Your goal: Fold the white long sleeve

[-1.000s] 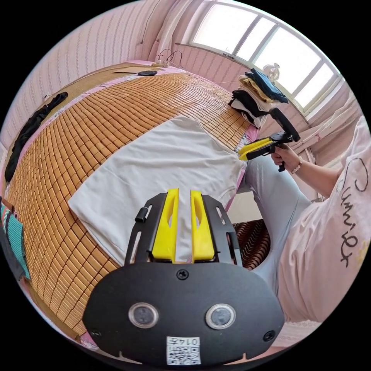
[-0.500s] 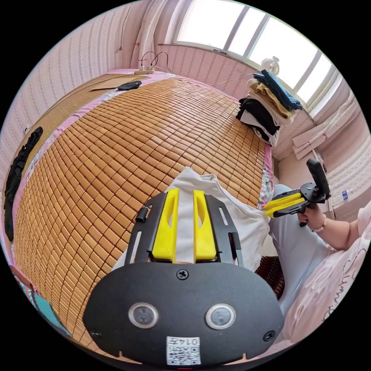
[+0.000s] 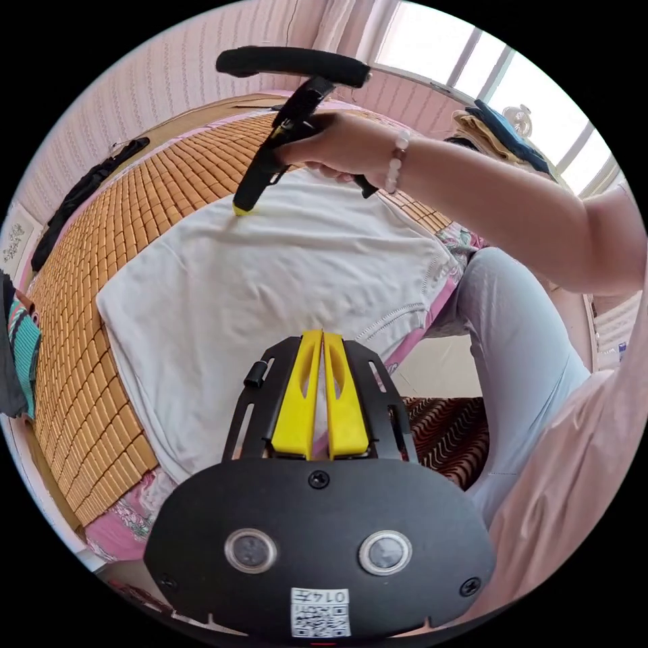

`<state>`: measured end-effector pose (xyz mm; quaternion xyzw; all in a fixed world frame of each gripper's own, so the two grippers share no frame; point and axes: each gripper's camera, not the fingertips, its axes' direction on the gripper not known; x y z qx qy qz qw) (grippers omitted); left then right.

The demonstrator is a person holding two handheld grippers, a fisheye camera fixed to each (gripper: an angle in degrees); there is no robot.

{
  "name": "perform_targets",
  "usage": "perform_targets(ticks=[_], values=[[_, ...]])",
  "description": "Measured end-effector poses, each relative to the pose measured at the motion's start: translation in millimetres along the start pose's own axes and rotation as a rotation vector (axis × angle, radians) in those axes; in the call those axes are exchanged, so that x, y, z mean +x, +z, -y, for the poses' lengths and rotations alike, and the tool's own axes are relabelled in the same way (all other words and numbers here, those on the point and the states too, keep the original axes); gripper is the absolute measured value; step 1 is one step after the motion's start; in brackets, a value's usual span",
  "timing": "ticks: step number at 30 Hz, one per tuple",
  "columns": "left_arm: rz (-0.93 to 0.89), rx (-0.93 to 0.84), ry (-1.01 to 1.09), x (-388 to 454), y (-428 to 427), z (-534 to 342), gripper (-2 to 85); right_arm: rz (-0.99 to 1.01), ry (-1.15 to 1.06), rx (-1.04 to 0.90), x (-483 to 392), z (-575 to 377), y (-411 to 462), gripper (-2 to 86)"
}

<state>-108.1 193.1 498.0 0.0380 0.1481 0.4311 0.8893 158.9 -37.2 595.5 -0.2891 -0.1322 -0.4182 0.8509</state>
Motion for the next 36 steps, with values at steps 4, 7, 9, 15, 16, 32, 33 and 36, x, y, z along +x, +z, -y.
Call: perform_targets(ticks=[4, 7, 9, 15, 16, 32, 33, 36], values=[[0.004, 0.027, 0.043, 8, 9, -10, -1.0, 0.052, -0.040, -0.096, 8, 24, -7, -0.6], [-0.015, 0.022, 0.047, 15, 7, -16, -1.0, 0.014, -0.033, -0.079, 17, 41, -14, -0.5], [-0.015, 0.029, 0.045, 20, 12, -23, -1.0, 0.021, -0.027, -0.118, 23, 50, -1, -0.5], [0.006, 0.087, 0.062, 33, 5, -39, -0.5, 0.132, 0.064, 0.042, 55, 21, -16, -0.3], [0.000, 0.126, 0.076, 38, -3, -42, 0.0, 0.186, 0.098, 0.123, 65, -5, -29, -0.2], [-0.132, 0.252, 0.375, 149, 38, 6, 16.1, 0.490, 0.628, 0.004, 139, -300, 23, 3.5], [-0.132, 0.230, 0.389, 154, 45, 11, 16.5, 0.502, 0.625, 0.012, 141, -301, 24, 3.0], [-0.126, 0.175, 0.394, 161, 60, 21, 16.9, 0.581, 0.609, 0.116, 152, -310, 17, 1.8]])
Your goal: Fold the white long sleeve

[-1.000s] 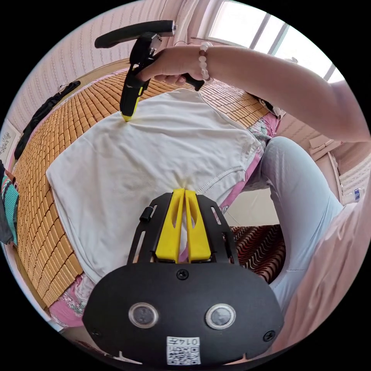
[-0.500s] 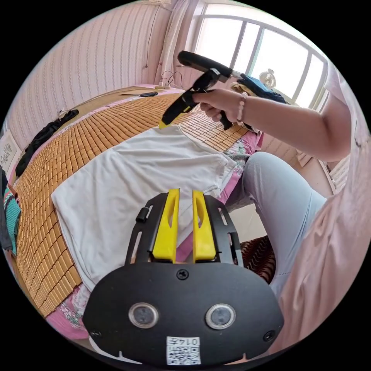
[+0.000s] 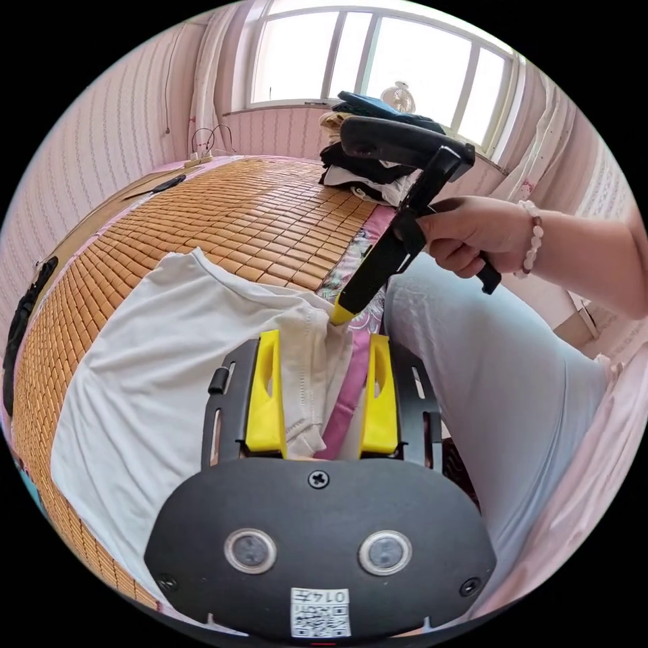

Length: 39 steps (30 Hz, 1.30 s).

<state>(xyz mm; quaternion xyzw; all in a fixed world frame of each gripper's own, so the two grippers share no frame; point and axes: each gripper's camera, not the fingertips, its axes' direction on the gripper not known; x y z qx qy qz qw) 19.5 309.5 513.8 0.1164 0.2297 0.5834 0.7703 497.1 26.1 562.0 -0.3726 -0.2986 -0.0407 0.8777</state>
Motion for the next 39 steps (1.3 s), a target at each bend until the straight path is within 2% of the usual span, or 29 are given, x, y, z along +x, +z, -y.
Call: perform_targets(ticks=[2, 6, 8, 11, 16, 25, 31, 35, 39], values=[[0.004, 0.006, -0.022, 0, 2, 2, 14.8, 0.127, -0.041, 0.038, 6, -1, -12, 1.8], [0.096, -0.014, -0.108, -6, -2, 1, 1.3, 0.193, -0.094, 0.067, 22, -1, -25, 3.2], [0.072, 0.005, -0.122, -9, -7, -2, 0.2, 0.223, -0.011, 0.176, 57, -5, -36, 7.0], [0.073, 0.038, -0.120, -9, -17, -7, -0.3, 0.340, 0.080, 0.234, 104, 9, -32, 15.0], [0.085, 0.089, -0.132, -8, -38, -11, -0.5, 0.521, 0.090, 0.256, 137, 61, -9, 15.0], [0.096, 0.134, -0.101, -12, -63, -9, -0.5, 0.486, 0.104, 0.373, 160, 124, -15, 4.7], [-0.018, 0.244, -0.060, -7, -74, 3, -0.4, 0.561, 0.062, 0.507, 180, 82, -71, 2.4], [-0.101, 0.334, -0.085, -3, -80, 8, -0.4, 0.450, 0.069, 0.599, 178, 37, -122, 2.0], [-0.158, 0.414, -0.196, -30, -105, -6, -0.5, 0.384, 0.028, 0.622, 151, 29, -145, 1.9]])
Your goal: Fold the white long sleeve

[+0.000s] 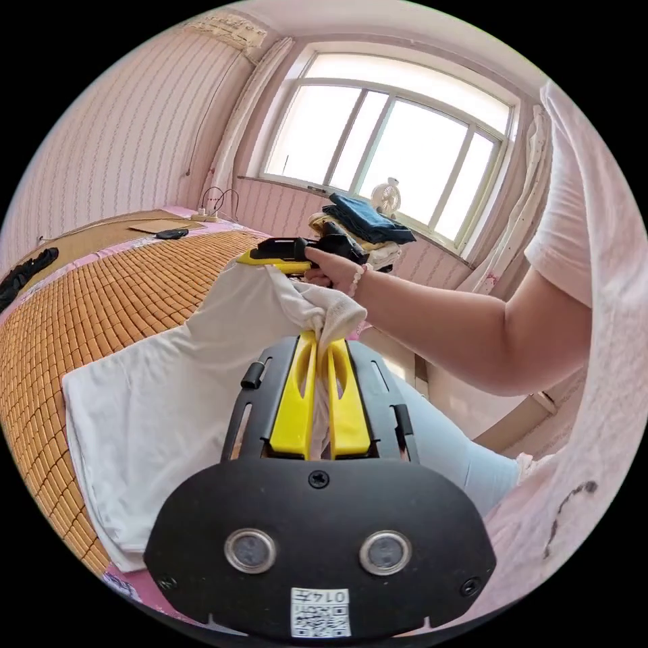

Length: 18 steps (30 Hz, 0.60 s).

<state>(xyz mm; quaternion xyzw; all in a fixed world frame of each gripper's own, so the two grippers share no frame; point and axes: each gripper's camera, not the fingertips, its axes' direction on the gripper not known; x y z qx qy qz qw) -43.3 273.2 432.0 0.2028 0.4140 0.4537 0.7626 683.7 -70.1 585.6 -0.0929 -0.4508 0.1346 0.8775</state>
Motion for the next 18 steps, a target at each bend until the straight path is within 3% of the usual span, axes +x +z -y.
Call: perform_targets(ticks=[3, 7, 13, 18], values=[[0.017, 0.049, -0.150, -39, -43, -7, -0.6, 0.012, -0.083, -0.074, -35, 11, 36, 2.0], [0.200, 0.095, -0.320, -87, -97, -26, -0.4, -0.027, -0.151, -0.191, -77, 22, 129, 2.4], [0.392, 0.043, -0.602, -153, -117, -77, 0.8, -0.098, -0.078, -0.383, -82, 18, 267, 4.3], [0.312, 0.092, -0.850, -190, -131, -114, 3.9, -0.135, -0.244, -0.437, -115, 14, 292, 5.3]])
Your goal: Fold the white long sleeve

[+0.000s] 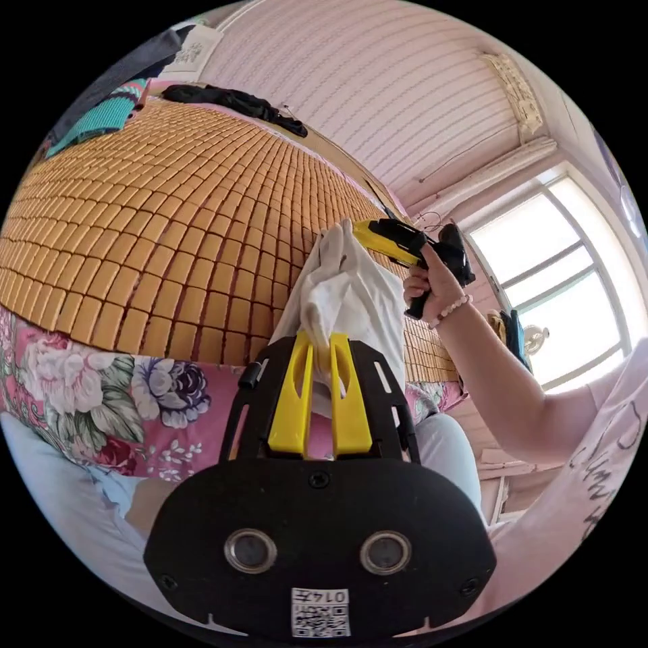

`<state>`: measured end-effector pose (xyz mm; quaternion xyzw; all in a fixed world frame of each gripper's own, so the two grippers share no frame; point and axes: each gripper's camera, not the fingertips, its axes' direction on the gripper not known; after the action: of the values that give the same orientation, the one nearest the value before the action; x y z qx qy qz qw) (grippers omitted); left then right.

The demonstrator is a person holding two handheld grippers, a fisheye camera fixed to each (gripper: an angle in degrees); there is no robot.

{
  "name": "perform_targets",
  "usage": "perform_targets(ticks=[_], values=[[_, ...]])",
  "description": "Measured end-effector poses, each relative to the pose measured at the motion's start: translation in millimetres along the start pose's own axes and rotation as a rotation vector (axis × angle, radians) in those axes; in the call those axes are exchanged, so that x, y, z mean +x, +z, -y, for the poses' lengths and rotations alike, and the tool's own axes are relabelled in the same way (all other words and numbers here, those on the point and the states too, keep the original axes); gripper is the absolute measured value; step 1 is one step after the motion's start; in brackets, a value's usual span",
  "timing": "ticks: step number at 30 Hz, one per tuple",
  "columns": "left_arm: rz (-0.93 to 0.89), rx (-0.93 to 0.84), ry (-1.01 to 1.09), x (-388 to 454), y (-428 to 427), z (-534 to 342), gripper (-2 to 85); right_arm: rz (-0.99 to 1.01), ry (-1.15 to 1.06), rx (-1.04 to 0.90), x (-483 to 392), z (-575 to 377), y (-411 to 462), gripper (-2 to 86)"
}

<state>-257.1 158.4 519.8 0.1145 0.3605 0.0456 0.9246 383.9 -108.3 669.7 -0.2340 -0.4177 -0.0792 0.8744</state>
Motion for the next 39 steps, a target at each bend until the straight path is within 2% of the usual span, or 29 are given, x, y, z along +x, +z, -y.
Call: perform_targets(ticks=[3, 5, 8, 13, 18, 21, 26, 27, 28, 30, 34, 39], values=[[0.000, -0.045, -0.082, -16, -6, -2, 5.1, -0.070, -0.112, 0.000, -20, 10, -10, 5.7], [-0.012, -0.061, -0.129, -24, -13, -5, 5.7, -0.218, -0.186, -0.062, -33, 20, -8, 6.9], [0.069, -0.065, -0.188, -30, -31, -9, 5.4, -0.350, -0.268, -0.188, -46, 31, 12, 10.8], [0.269, -0.052, 0.055, 4, -33, -6, 9.5, -0.455, -0.426, -0.364, -66, 32, 52, 13.2], [0.255, -0.063, 0.111, 28, -3, -5, 13.2, -0.441, -0.492, -0.422, -80, 26, 69, 12.0], [0.258, -0.052, 0.112, 37, 4, -6, 12.3, -0.416, -0.516, -0.461, -91, 16, 73, 9.8], [0.337, -0.047, 0.268, 57, 15, -18, 8.2, -0.416, -0.480, -0.471, -101, -6, 69, 6.1], [0.363, -0.039, 0.291, 59, 14, -21, 5.6, -0.412, -0.479, -0.468, -102, -9, 67, 5.3], [0.299, -0.056, 0.297, 60, 12, -22, 2.5, -0.407, -0.474, -0.450, -103, -15, 61, 4.4], [0.276, -0.056, 0.240, 60, 7, -22, 1.3, -0.380, -0.450, -0.411, -105, -27, 47, 3.6], [0.251, 0.002, 0.339, 86, -14, -30, -0.1, -0.255, -0.407, -0.224, -111, -69, -11, 2.6], [0.178, 0.075, 0.440, 133, -54, -42, -0.6, -0.206, -0.368, 0.033, -129, -151, -100, 2.4]])
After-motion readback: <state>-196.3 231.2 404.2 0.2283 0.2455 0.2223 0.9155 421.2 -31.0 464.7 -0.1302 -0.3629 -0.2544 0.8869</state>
